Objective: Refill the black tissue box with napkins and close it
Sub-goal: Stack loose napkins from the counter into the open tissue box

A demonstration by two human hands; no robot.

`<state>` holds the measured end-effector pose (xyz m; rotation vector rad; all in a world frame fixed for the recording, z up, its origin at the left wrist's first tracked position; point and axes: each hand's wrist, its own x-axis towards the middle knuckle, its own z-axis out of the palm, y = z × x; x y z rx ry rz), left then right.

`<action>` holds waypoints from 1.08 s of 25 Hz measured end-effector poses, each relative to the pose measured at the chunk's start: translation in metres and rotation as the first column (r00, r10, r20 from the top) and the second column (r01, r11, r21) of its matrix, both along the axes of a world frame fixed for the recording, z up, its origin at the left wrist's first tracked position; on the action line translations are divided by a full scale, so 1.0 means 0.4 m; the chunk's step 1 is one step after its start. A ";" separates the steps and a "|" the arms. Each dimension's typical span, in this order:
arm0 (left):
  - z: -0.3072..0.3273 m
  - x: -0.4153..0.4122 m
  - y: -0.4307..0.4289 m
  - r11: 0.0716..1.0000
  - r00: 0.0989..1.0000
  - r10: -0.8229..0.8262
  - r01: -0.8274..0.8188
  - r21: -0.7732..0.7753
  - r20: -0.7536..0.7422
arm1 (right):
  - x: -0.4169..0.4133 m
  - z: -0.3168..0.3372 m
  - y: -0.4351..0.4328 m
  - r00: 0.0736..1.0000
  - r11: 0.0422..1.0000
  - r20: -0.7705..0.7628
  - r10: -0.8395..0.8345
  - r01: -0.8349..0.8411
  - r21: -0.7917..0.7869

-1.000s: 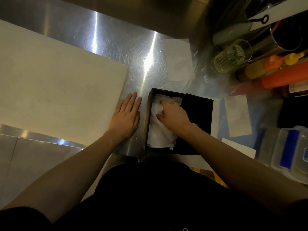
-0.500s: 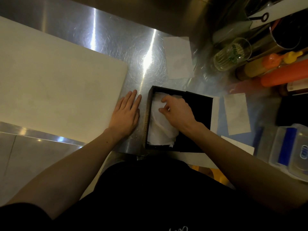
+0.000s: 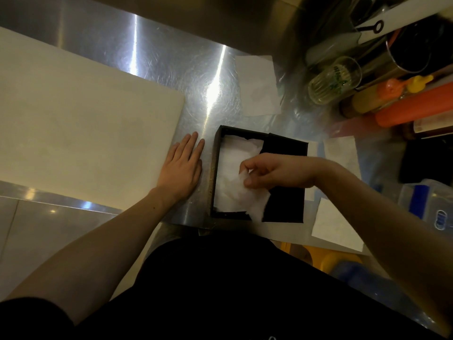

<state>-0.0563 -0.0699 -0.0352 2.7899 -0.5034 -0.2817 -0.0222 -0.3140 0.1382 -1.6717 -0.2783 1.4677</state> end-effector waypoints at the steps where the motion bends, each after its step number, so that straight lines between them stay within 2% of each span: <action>1: 0.000 0.000 0.001 1.000 1.000 -0.001 0.001 0.003 0.002 | 0.013 0.009 0.000 0.993 0.998 -0.106 0.057 -0.055 0.026; 3: 0.000 0.001 0.001 1.000 1.000 0.000 0.000 0.007 0.006 | 0.040 0.010 0.008 0.970 0.992 -0.210 0.121 -0.111 0.060; 5: 0.000 0.000 0.000 1.000 1.000 -0.001 0.001 0.002 0.005 | 0.065 -0.015 0.019 0.980 0.993 -0.165 0.114 -0.113 0.013; 7: 0.000 0.000 0.002 1.000 1.000 -0.011 0.011 -0.005 -0.002 | 0.089 -0.054 0.035 0.984 0.981 0.071 0.165 -0.156 -0.120; 8: 0.001 0.000 0.001 1.000 1.000 -0.010 0.010 -0.008 -0.004 | 0.098 -0.075 0.044 0.950 0.962 0.216 0.227 -0.183 -0.204; 10: 0.001 -0.001 0.002 1.000 1.000 -0.006 0.006 -0.014 -0.002 | 0.107 -0.117 0.060 0.842 0.929 0.449 0.299 -0.149 -0.339; 13: 0.001 -0.002 0.000 0.999 1.000 0.005 -0.004 -0.031 0.008 | 0.105 -0.174 0.071 0.700 0.888 0.628 0.341 -0.021 -0.459; 16: 0.001 -0.001 0.000 0.999 1.000 0.010 -0.009 -0.040 0.015 | 0.090 -0.211 0.078 0.506 0.834 0.714 0.484 -0.020 -0.551; 19: 0.003 -0.001 -0.001 0.999 1.000 0.016 -0.015 -0.038 0.018 | 0.078 -0.224 0.081 0.377 0.812 0.752 0.540 0.002 -0.584; 23: 0.003 -0.001 0.000 0.999 1.000 0.013 -0.012 -0.032 0.012 | 0.061 -0.234 0.081 0.309 0.789 0.764 0.566 0.067 -0.611; 27: 0.005 -0.002 0.001 0.999 1.000 0.012 -0.012 -0.034 0.013 | 0.019 -0.248 0.074 0.268 0.838 0.845 0.463 0.178 -0.516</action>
